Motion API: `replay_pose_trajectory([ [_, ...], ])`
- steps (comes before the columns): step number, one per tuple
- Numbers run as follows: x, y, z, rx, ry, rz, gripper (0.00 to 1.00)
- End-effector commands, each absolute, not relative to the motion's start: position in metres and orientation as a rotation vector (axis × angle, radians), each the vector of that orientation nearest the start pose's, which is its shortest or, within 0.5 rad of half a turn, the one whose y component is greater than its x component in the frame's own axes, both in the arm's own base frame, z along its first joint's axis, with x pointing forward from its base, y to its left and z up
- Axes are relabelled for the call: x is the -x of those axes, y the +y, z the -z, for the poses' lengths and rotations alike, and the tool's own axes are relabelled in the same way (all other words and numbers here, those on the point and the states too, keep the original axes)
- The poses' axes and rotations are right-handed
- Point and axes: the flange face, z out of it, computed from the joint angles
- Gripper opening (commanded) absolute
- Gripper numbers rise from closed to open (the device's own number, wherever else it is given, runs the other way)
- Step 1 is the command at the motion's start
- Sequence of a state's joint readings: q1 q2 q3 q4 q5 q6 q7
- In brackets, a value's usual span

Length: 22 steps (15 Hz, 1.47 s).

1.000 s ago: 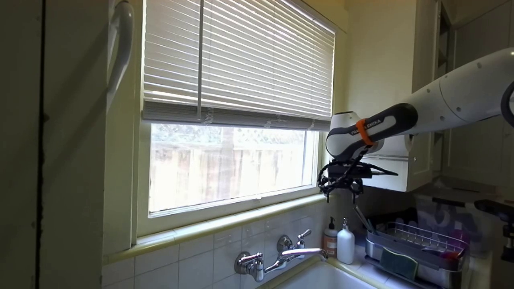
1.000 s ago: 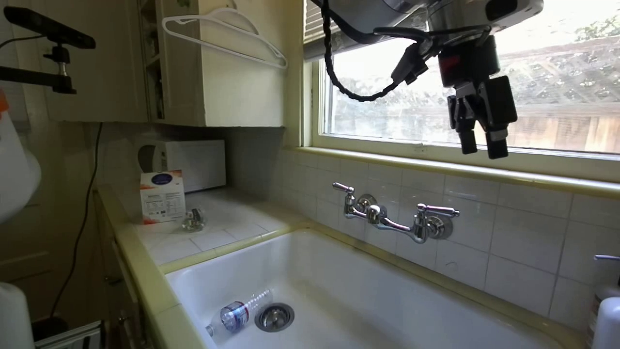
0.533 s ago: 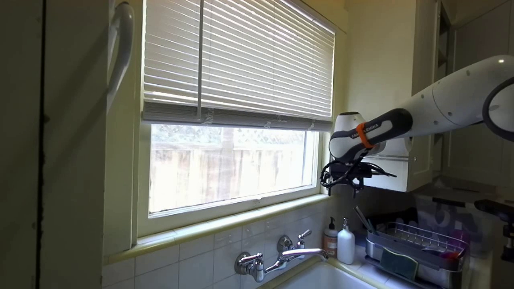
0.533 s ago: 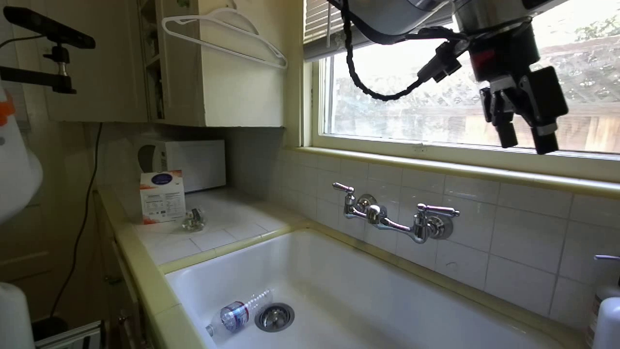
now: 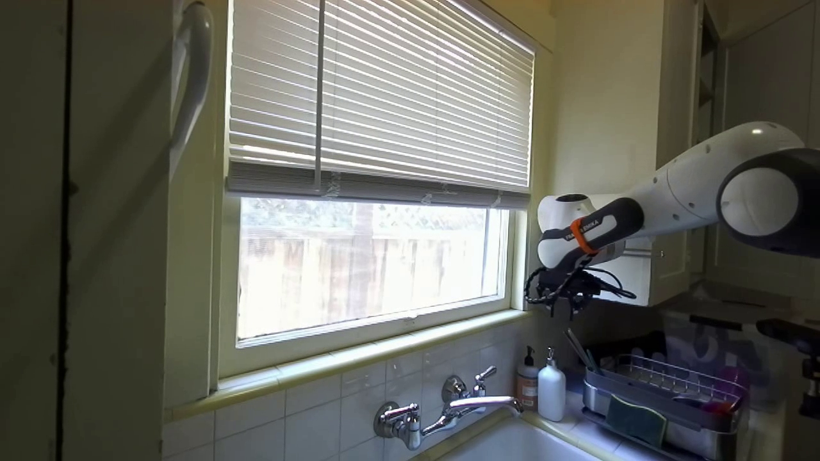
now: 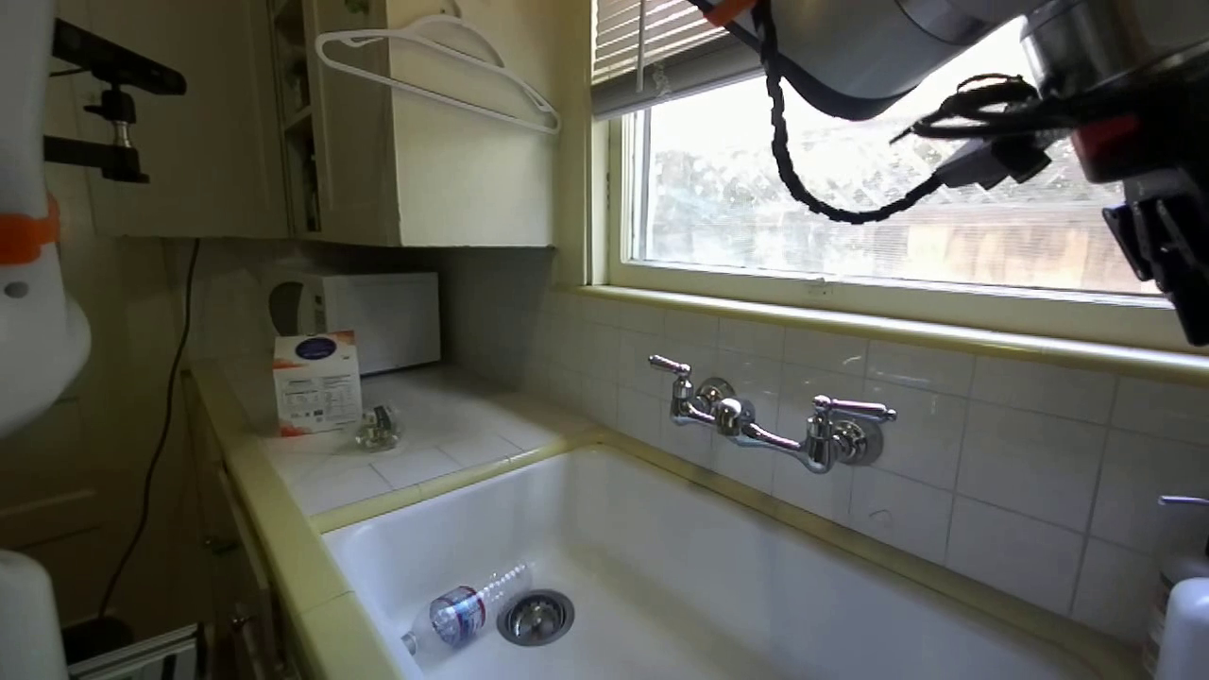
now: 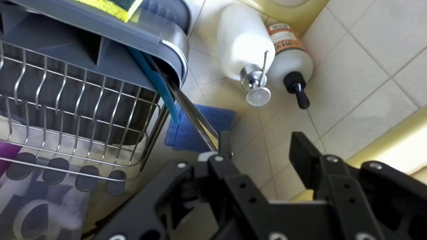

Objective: Press down on the white pump bottle.

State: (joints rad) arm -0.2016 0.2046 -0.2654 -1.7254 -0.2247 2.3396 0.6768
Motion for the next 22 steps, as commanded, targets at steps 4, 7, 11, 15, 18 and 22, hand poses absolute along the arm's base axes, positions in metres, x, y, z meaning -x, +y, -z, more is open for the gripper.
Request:
replay_pose_trajectory([
  [4,-0.617,-0.297,-0.471,2.724,1.688,0.881,0.01],
  [7,-0.62,-0.304,-0.457,2.721,1.734,0.908,0.0],
  [11,-0.618,-0.311,-0.444,2.726,1.786,0.889,0.0],
  [15,-0.617,-0.313,-0.432,2.71,1.794,0.878,0.0],
  [18,-0.619,-0.31,-0.424,2.718,1.789,0.855,0.0],
  [22,-0.628,-0.305,-0.418,2.727,1.764,0.881,0.0],
])
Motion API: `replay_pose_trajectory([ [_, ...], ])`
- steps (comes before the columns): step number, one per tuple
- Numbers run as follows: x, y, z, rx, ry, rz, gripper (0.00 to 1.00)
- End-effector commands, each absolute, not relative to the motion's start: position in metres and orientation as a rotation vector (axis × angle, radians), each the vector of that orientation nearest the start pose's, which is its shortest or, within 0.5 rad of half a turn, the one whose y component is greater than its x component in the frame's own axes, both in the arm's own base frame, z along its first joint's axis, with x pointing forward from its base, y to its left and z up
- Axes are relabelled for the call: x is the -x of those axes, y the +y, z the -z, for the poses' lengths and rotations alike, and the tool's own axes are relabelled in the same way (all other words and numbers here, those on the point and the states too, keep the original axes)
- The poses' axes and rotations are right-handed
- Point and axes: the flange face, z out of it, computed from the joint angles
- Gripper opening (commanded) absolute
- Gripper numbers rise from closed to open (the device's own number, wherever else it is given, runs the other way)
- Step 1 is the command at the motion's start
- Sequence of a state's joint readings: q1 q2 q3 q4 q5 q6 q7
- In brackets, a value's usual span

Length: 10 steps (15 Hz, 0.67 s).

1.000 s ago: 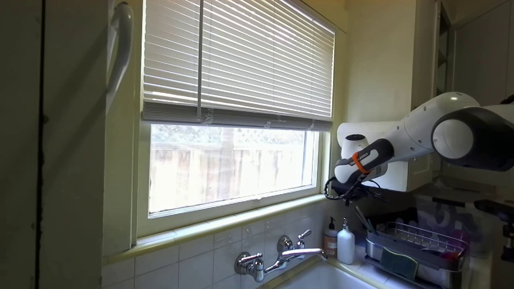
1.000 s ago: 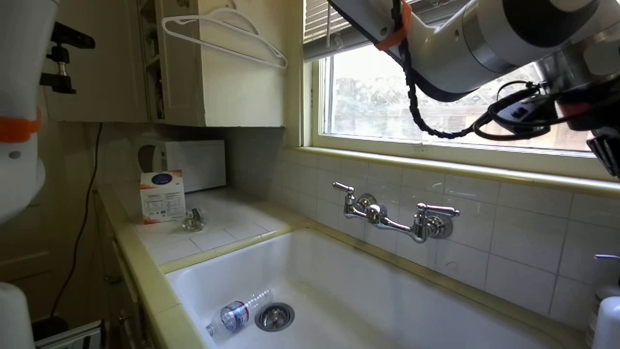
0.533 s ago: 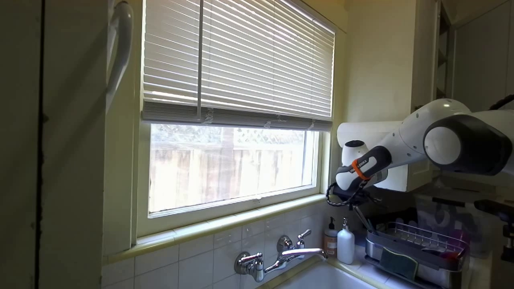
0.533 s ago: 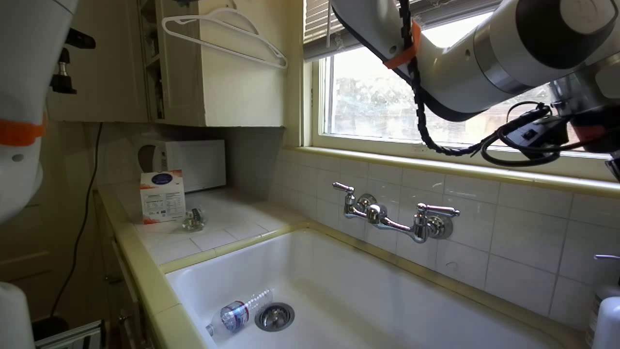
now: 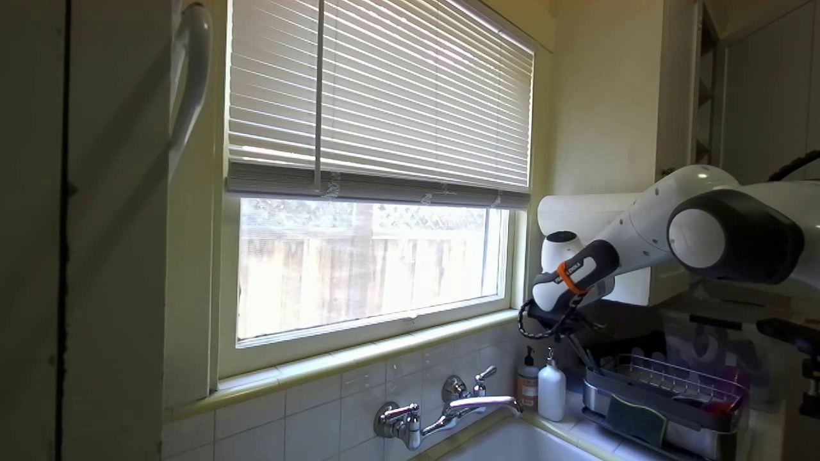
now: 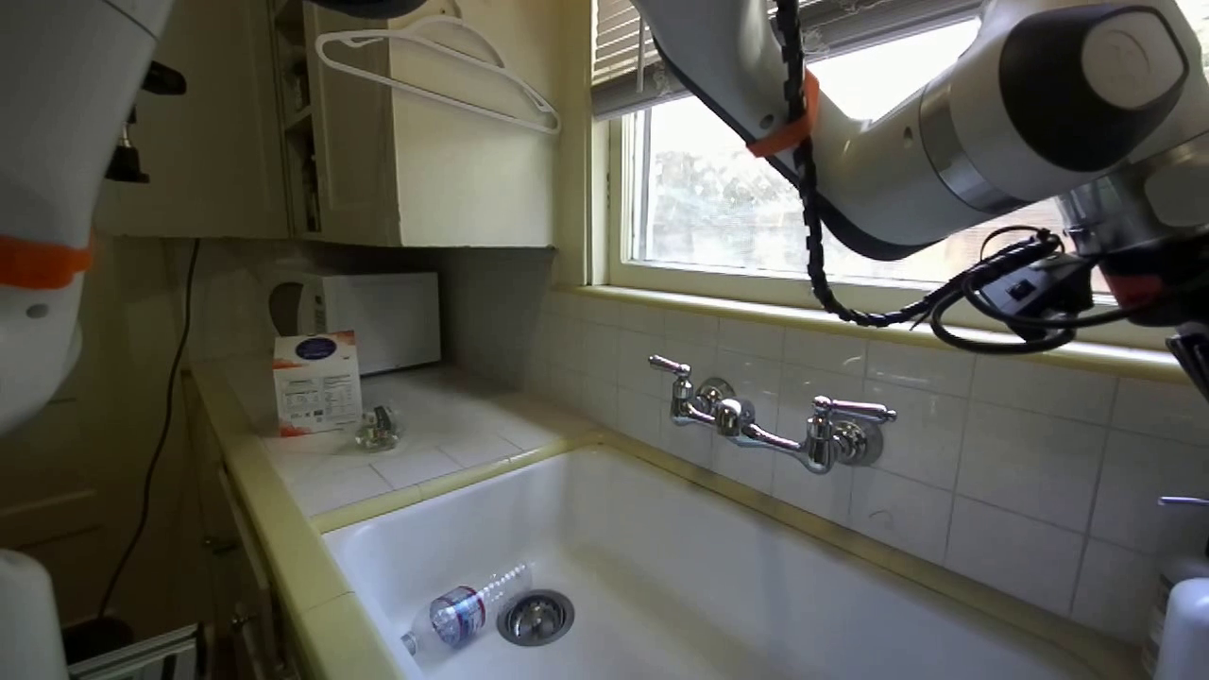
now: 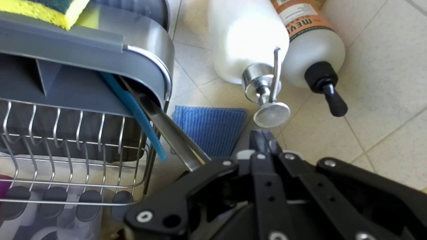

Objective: Press down on the white pump bottle.

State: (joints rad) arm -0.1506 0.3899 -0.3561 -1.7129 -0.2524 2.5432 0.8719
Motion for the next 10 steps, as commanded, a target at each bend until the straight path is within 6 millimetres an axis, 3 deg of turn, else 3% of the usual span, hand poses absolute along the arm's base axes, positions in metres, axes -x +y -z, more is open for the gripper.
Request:
replay_pose_trajectory([
  [1,-0.63,-0.304,-0.416,2.728,1.755,0.887,0.0],
  [10,-0.635,-0.304,-0.402,2.728,1.756,0.866,0.0],
])
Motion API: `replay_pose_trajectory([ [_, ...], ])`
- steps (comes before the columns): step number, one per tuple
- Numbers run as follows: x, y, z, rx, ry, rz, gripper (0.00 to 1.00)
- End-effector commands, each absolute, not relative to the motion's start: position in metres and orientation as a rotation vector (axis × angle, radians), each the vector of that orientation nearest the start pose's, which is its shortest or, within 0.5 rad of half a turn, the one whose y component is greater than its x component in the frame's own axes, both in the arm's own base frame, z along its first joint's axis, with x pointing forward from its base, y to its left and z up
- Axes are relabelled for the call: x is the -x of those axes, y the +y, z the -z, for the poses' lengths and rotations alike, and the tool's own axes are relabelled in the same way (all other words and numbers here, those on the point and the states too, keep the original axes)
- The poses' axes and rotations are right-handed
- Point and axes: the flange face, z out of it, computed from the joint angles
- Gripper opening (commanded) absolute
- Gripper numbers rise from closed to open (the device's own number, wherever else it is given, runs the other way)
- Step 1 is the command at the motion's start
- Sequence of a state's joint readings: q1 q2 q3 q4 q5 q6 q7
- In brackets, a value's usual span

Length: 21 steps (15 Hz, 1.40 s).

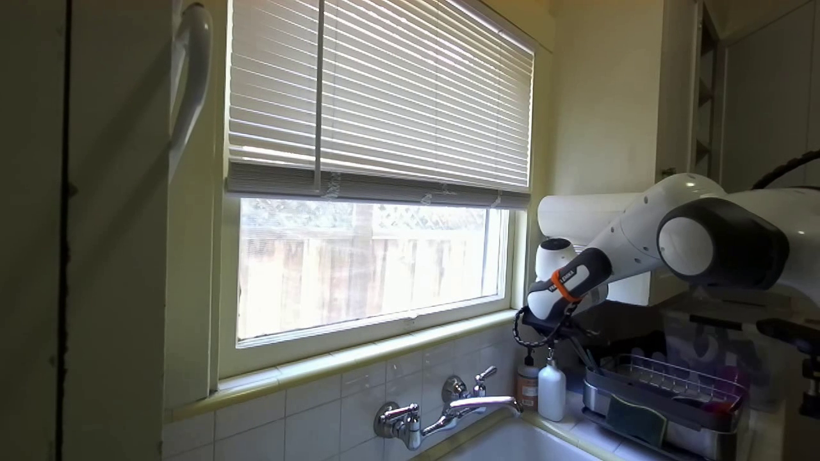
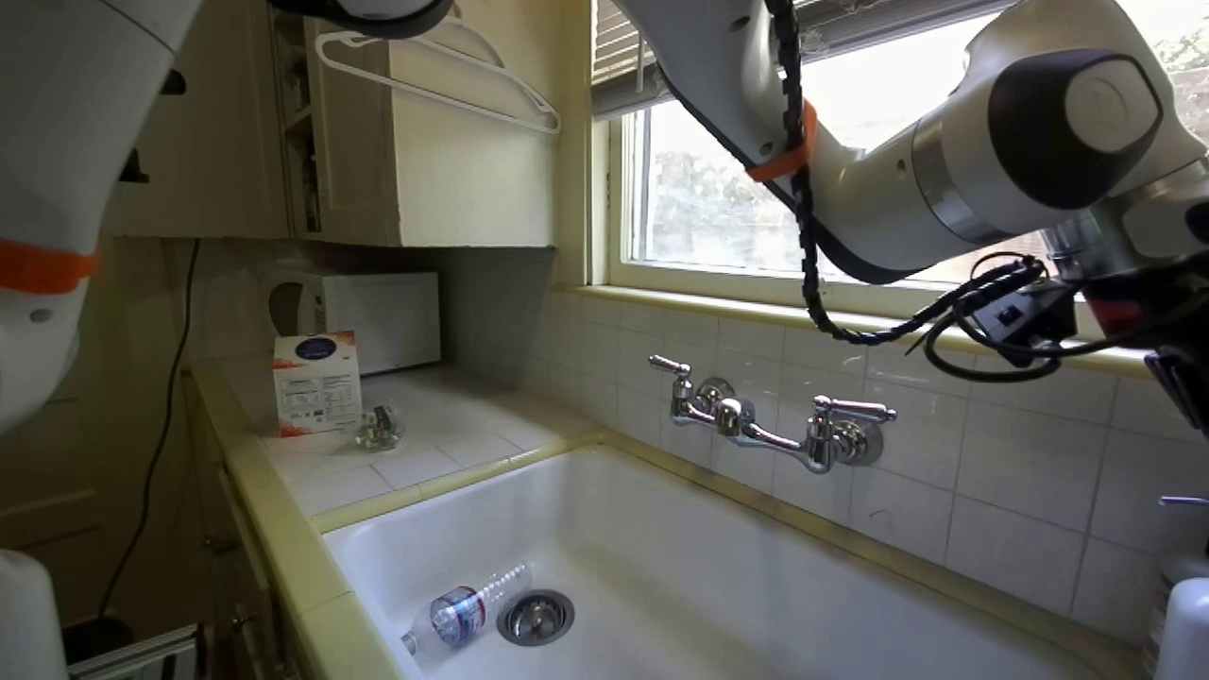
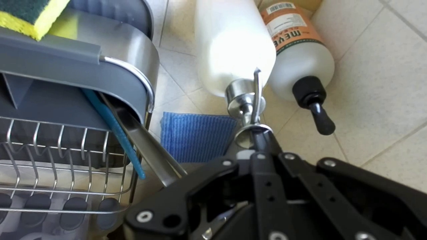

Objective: Press down on the white pump bottle.

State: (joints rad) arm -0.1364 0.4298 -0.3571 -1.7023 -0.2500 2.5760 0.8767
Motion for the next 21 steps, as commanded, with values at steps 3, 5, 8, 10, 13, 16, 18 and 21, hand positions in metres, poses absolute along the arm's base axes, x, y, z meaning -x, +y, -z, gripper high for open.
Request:
replay_pose_trajectory([
  [3,-0.632,-0.306,-0.4,2.713,1.782,0.833,0.0],
  [5,-0.629,-0.306,-0.396,2.705,1.796,0.79,0.0],
  [8,-0.626,-0.304,-0.388,2.696,1.799,0.74,0.0],
  [10,-0.625,-0.303,-0.381,2.696,1.801,0.707,0.0],
  [13,-0.622,-0.304,-0.371,2.704,1.806,0.677,0.0],
  [16,-0.619,-0.306,-0.366,2.706,1.804,0.639,0.0],
  [18,-0.615,-0.307,-0.36,2.717,1.804,0.613,0.0],
  [21,-0.611,-0.31,-0.35,2.74,1.811,0.576,0.0],
])
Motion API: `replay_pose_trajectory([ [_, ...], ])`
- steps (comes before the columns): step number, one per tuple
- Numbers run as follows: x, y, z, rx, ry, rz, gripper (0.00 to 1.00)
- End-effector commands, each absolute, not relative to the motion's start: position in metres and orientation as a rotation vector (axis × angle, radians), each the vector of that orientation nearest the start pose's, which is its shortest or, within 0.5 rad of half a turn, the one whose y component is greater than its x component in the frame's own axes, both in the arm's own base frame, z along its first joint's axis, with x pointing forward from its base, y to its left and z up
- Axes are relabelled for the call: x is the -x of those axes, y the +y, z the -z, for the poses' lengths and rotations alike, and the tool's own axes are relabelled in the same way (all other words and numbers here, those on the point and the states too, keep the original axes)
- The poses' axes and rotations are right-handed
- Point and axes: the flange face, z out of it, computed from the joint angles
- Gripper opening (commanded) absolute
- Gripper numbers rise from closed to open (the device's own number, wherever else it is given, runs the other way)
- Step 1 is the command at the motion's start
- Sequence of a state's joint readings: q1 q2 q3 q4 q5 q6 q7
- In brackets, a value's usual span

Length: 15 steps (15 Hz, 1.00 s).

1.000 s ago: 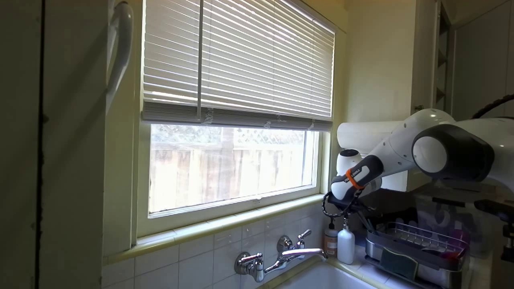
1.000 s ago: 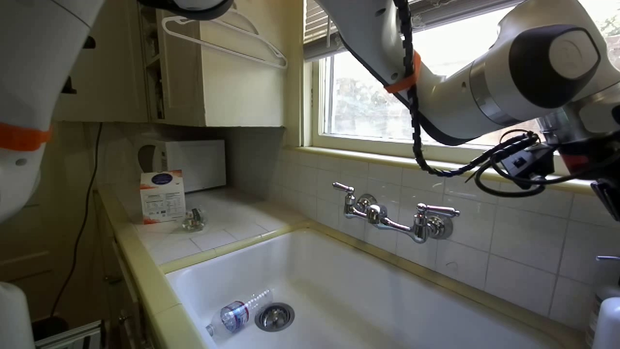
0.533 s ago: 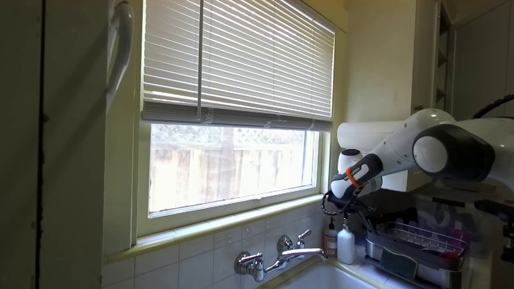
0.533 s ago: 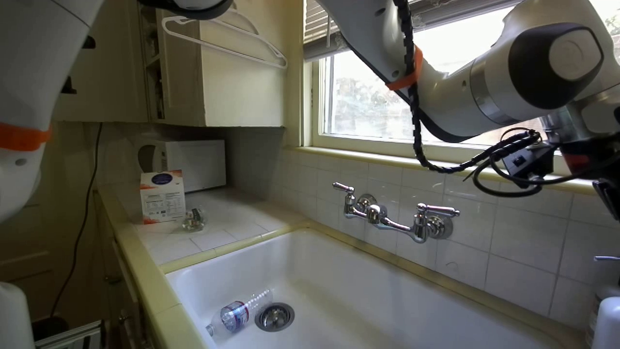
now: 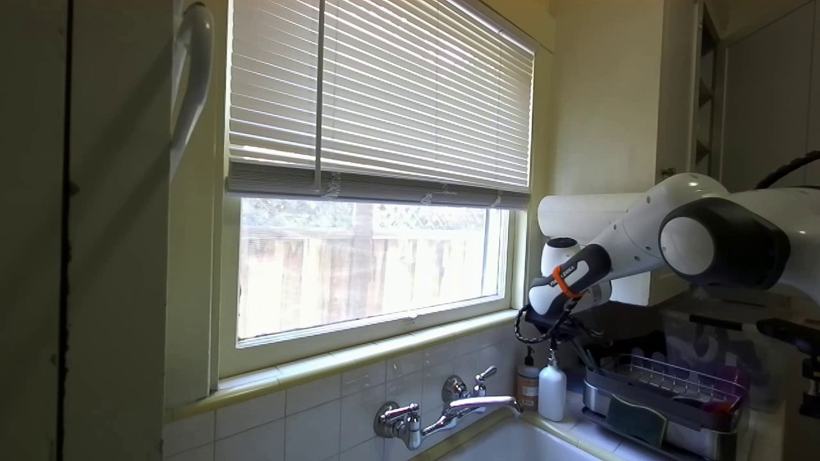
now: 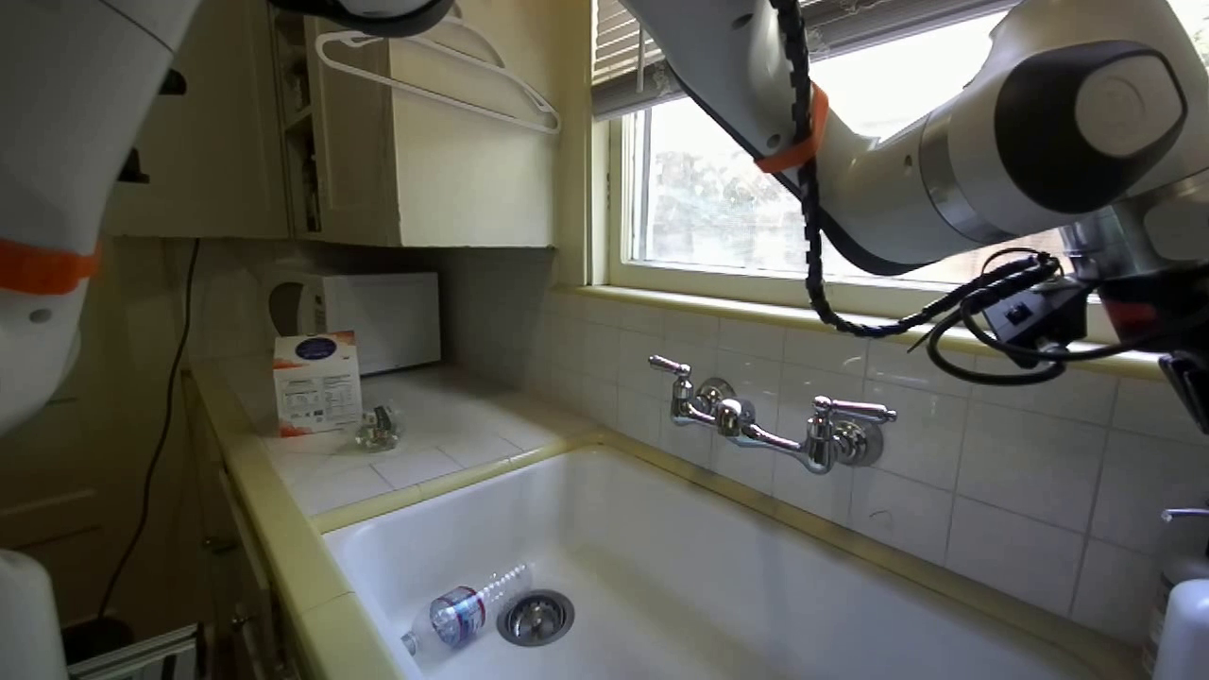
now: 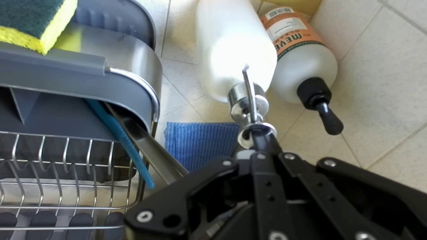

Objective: Press down on the white pump bottle.

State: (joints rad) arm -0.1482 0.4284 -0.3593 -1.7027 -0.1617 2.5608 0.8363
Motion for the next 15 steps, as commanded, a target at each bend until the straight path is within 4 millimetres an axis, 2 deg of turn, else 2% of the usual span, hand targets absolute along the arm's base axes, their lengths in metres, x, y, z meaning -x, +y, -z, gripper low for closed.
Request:
replay_pose_trajectory([
  [1,-0.612,-0.311,-0.347,2.742,1.81,0.562,0.0],
  [5,-0.614,-0.308,-0.342,2.752,1.799,0.537,0.0],
  [7,-0.616,-0.307,-0.347,2.746,1.799,0.555,0.0],
  [8,-0.618,-0.307,-0.352,2.739,1.799,0.57,0.0],
  [11,-0.624,-0.308,-0.386,2.696,1.823,0.612,0.0],
  [15,-0.623,-0.308,-0.418,2.682,1.884,0.593,0.0],
])
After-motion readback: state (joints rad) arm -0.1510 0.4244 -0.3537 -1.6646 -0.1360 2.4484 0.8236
